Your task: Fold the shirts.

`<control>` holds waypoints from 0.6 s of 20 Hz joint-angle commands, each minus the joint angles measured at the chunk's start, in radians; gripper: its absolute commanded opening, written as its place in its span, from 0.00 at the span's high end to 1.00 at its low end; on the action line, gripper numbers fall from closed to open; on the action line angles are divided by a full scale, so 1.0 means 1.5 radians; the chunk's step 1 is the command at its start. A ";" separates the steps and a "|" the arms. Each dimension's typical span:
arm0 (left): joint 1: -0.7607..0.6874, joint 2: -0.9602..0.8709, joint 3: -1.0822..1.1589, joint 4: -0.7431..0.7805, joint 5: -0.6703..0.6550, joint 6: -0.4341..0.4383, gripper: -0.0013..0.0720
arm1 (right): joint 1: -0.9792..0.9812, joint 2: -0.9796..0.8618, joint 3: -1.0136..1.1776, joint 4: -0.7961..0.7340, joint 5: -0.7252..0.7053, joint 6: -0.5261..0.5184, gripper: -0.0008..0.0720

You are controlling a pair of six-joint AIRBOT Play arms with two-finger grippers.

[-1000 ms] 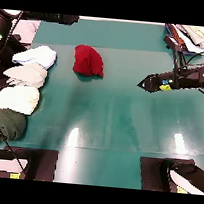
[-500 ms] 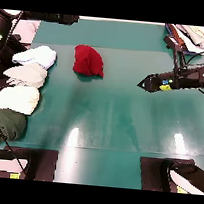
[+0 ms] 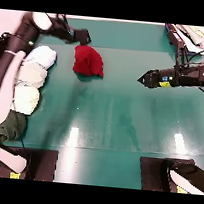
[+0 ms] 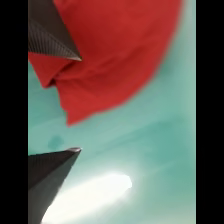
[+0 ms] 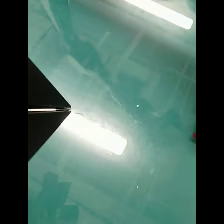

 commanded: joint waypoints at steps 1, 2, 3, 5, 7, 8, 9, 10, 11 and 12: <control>0.001 -0.104 0.000 0.001 -0.011 -0.019 0.10 | 0.000 0.001 0.001 0.001 -0.004 0.000 0.97; 0.001 -0.124 0.000 0.002 -0.002 -0.021 0.10 | 0.000 0.001 0.001 0.001 -0.004 0.000 0.97; 0.001 -0.138 0.000 0.002 0.008 -0.022 0.10 | 0.000 0.001 0.001 0.001 -0.004 0.000 0.97; 0.001 -0.150 0.000 0.004 0.027 -0.021 0.10 | 0.000 0.001 0.001 0.001 -0.004 0.000 0.97; 0.001 -0.147 0.001 0.004 0.046 -0.021 0.11 | 0.000 0.001 0.001 0.001 -0.004 0.000 0.97; 0.002 -0.146 0.004 0.004 0.045 -0.021 0.36 | 0.000 0.001 0.001 0.001 -0.004 0.000 0.97; 0.003 -0.143 0.010 0.005 0.035 -0.019 0.82 | 0.000 0.001 0.002 0.001 -0.003 0.000 0.97; 0.003 -0.142 0.023 0.006 0.028 -0.008 0.95 | 0.000 0.001 0.008 0.001 -0.001 0.000 0.97; 0.003 -0.142 0.043 0.006 0.009 -0.002 0.95 | 0.000 0.001 0.019 0.000 -0.001 0.000 0.97; 0.003 -0.142 0.078 0.007 -0.019 0.003 0.95 | 0.000 0.001 0.034 0.000 -0.001 0.000 0.97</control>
